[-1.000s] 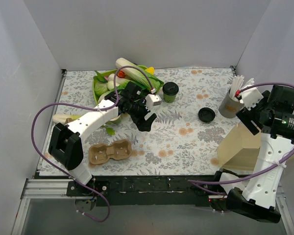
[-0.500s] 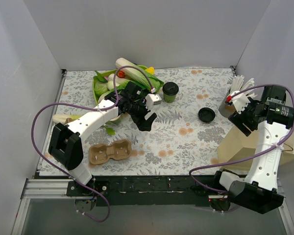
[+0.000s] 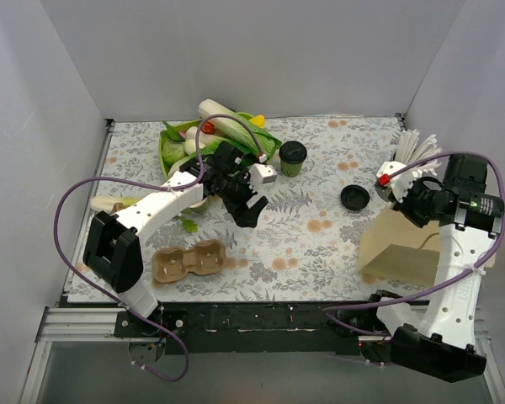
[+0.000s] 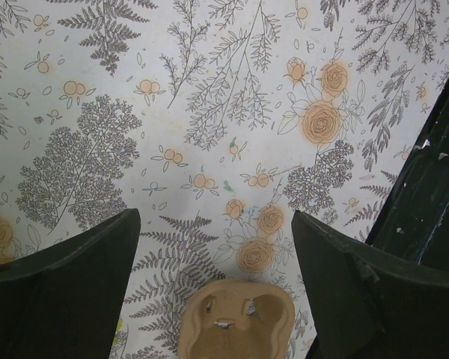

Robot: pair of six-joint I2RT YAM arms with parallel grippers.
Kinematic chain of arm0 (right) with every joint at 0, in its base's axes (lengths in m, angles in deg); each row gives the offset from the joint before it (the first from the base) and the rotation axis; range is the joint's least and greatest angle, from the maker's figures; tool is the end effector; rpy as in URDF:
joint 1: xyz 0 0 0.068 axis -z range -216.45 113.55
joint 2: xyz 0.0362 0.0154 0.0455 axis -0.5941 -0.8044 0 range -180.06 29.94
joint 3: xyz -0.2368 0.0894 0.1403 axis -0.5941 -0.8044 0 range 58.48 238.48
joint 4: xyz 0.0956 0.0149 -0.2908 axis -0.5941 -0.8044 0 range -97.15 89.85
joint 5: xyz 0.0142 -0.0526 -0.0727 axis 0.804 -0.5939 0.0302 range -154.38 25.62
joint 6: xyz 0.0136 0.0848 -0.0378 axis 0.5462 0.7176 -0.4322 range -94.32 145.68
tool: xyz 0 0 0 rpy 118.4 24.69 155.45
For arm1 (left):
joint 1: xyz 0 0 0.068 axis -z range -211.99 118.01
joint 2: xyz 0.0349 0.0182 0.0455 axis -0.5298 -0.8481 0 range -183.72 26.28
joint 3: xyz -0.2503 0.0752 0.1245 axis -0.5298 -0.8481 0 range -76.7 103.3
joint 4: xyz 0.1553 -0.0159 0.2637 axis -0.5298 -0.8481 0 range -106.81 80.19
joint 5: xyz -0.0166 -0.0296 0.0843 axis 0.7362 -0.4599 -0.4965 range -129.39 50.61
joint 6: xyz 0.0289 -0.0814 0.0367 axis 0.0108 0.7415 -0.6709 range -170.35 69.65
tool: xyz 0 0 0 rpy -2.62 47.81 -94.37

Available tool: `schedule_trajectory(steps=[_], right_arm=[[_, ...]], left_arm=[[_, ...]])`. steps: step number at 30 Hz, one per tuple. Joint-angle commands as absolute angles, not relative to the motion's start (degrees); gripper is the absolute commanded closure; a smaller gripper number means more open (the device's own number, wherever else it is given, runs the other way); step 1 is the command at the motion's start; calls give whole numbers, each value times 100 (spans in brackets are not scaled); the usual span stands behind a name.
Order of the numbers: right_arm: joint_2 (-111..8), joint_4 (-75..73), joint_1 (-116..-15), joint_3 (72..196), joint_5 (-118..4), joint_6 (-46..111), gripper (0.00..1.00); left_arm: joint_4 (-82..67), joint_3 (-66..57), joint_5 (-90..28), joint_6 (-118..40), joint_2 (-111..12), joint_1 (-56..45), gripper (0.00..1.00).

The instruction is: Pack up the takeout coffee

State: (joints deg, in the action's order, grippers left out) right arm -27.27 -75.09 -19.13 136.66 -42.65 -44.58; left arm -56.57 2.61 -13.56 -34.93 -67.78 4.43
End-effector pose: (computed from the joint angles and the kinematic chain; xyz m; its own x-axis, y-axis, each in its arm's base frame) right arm 0.2090 -0.0323 0.3871 -0.3254 -0.8143 -0.4806 -0.7035 0.5481 -0.4524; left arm 0.3077 -0.2729 0.2455 -0.8683 0.3433 -0.3581 0.4884 0.7179 -0.4960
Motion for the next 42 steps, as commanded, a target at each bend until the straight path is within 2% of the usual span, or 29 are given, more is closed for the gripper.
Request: schedule_trajectory(steps=[1,4,9,14,22,29,33,36,37,40,42], right_arm=[[-2780,-7548,-2737,14101,-3345,-5099,99],[-3131,-7530,-4448,14329,-3345,-3948,99],[-4096,-7443,-5366,14830,-2914,-2630,99],[-4423,-6242,-6139,14796,-3229,-1767,99],[-5328,-5535,-6712,15287,-3406,-1097,99],[-5908,-4885,-6835,15638,-3485,-360,99],[-6173,-4709,-6862,15841,-3582,-96,99],[-6199,-4700,-6862,15981,-3582,-51,85],[-6191,-4717,-6862,16017,-3582,-25,77],[-6120,-4770,-6853,16148,-3512,-16,64],[-6050,-4893,-6853,16245,-3380,-16,60]], left_arm=[[-5771,153,-1451,-3523,-6513,378,18],[-5788,12,-1548,-3375,-6469,352,18],[-6095,-84,-1836,-3093,-6276,307,18],[-6412,-559,-2611,-2996,-5627,211,16],[-7466,-1438,-3235,-3540,-4246,44,17],[-8327,-1948,-3043,-4496,-3393,53,26],[-8346,-2482,-3042,-4964,-3086,53,27],[-8118,-2809,-3217,-5243,-3024,53,29],[-8031,-2931,-3261,-5263,-3032,44,31],[-7793,-2968,-3262,-5404,-3164,53,35],[-7731,-2959,-3227,-5483,-3313,44,36]])
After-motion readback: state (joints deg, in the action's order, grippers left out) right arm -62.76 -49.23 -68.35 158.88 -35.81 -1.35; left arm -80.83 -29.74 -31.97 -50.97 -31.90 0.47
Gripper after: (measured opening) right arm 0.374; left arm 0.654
